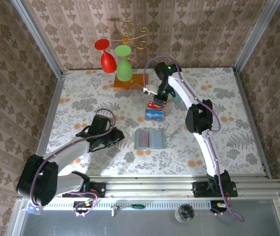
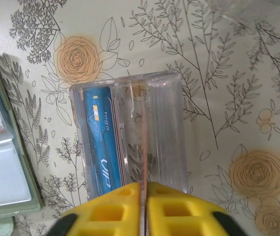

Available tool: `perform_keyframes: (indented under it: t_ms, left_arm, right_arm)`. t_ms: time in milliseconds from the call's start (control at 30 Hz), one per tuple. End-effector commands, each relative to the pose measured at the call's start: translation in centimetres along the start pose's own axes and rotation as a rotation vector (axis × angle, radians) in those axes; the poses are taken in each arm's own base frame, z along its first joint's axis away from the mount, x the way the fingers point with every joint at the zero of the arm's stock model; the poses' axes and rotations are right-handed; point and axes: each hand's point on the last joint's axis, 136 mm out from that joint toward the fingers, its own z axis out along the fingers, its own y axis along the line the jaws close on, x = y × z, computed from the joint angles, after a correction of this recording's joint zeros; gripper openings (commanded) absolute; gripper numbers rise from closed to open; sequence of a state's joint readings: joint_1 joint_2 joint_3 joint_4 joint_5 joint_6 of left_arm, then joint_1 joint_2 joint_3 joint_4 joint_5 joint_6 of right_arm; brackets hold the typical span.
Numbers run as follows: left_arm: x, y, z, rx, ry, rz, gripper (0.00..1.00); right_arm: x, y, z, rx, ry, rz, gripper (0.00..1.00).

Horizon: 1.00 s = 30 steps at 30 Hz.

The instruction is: Take the credit cards out of the card holder

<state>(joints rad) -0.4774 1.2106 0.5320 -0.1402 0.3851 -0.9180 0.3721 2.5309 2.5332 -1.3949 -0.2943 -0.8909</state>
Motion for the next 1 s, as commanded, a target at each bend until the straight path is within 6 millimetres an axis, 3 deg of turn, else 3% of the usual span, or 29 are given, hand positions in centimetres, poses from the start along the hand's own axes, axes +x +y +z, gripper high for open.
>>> perform_keyframes:
  t_ms: [0, 200, 500, 633, 967]
  left_arm:
    - [0.3, 0.1, -0.2, 0.004, 0.019, 0.020, 0.16]
    - [0.3, 0.3, -0.3, 0.006, 0.015, 0.019, 0.16]
    - [-0.3, 0.7, -0.6, 0.016, -0.010, -0.004, 0.16]
    - [-0.2, 0.7, -0.6, 0.021, -0.013, -0.007, 0.16]
    - [0.0, 0.9, -0.7, 0.022, -0.014, -0.018, 0.16]
  right_arm:
    - [-0.3, -0.8, -0.3, 0.054, 0.019, -0.016, 0.15]
    - [-1.3, -3.1, -3.2, 0.202, -0.023, 0.001, 0.16]
    - [-2.8, -4.1, -5.8, 0.309, -0.083, 0.011, 0.17]
    - [-2.9, -4.5, -5.6, 0.333, -0.086, 0.022, 0.17]
    - [-1.8, -4.3, -2.2, 0.305, -0.031, 0.038, 0.19]
